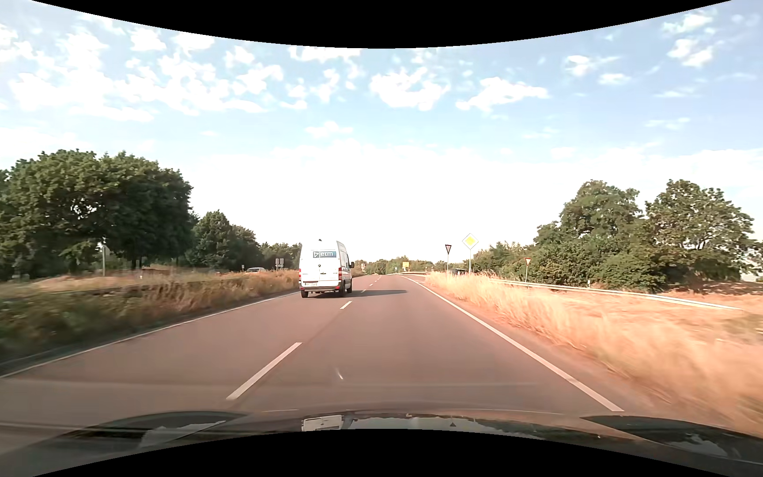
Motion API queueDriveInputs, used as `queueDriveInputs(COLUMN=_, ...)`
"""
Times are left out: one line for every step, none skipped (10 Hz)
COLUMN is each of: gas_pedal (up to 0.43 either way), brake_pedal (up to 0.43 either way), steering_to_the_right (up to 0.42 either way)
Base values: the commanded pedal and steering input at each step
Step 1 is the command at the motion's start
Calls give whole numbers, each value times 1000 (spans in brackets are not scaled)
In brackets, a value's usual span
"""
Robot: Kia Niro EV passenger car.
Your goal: Follow the waypoints while adhering to traffic rules and regulations
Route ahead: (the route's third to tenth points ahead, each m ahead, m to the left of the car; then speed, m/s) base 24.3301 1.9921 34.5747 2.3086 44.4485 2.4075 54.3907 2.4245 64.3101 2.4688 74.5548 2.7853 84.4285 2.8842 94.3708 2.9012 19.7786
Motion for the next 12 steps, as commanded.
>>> queueDriveInputs(gas_pedal=177, brake_pedal=0, steering_to_the_right=-1)
queueDriveInputs(gas_pedal=177, brake_pedal=0, steering_to_the_right=-1)
queueDriveInputs(gas_pedal=177, brake_pedal=0, steering_to_the_right=-1)
queueDriveInputs(gas_pedal=177, brake_pedal=0, steering_to_the_right=-1)
queueDriveInputs(gas_pedal=177, brake_pedal=0, steering_to_the_right=-1)
queueDriveInputs(gas_pedal=177, brake_pedal=0, steering_to_the_right=-1)
queueDriveInputs(gas_pedal=177, brake_pedal=0, steering_to_the_right=-1)
queueDriveInputs(gas_pedal=177, brake_pedal=0, steering_to_the_right=0)
queueDriveInputs(gas_pedal=177, brake_pedal=0, steering_to_the_right=-1)
queueDriveInputs(gas_pedal=177, brake_pedal=0, steering_to_the_right=-1)
queueDriveInputs(gas_pedal=177, brake_pedal=0, steering_to_the_right=-1)
queueDriveInputs(gas_pedal=177, brake_pedal=0, steering_to_the_right=-1)
